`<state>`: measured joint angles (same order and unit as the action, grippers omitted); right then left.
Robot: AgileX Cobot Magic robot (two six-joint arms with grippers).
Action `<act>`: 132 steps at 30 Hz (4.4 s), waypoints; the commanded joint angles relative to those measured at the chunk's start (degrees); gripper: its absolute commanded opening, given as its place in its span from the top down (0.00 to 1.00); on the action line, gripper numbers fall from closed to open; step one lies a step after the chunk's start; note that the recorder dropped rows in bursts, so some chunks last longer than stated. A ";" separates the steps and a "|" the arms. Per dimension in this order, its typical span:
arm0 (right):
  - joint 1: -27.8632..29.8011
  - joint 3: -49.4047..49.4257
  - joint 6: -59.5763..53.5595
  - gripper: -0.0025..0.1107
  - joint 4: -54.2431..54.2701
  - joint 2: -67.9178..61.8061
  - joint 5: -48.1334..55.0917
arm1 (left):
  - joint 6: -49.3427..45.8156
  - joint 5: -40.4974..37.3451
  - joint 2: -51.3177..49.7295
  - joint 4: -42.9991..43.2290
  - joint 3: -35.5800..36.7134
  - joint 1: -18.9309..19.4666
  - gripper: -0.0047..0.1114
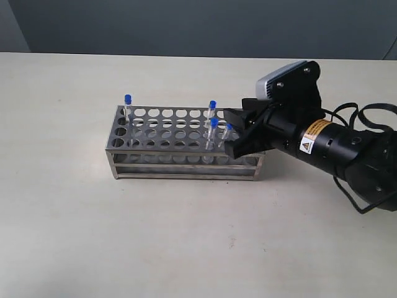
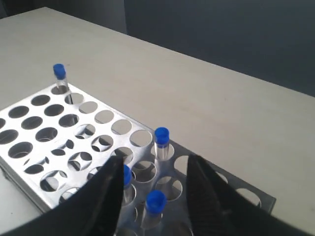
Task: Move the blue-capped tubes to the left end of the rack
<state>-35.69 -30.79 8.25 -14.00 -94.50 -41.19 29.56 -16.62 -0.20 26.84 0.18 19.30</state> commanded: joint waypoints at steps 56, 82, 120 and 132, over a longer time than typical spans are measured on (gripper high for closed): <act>-0.11 -14.28 8.75 0.99 -12.88 5.79 6.43 | 0.03 -0.14 0.20 -0.22 -0.18 0.11 0.95; -11.79 -39.27 16.38 0.99 -24.45 -22.60 10.63 | 0.03 -0.14 0.20 -0.22 -0.18 0.11 0.95; 0.30 -8.03 9.33 0.66 -10.58 3.40 4.81 | 0.03 -0.04 0.20 -0.10 -0.18 0.11 0.95; 0.30 -6.53 8.69 0.66 -10.36 -5.43 1.64 | 0.03 -0.04 0.20 -0.10 -0.18 0.11 0.95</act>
<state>-35.69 -37.48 17.55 -24.67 -98.62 -37.46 29.56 -16.62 -0.20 26.84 0.18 19.30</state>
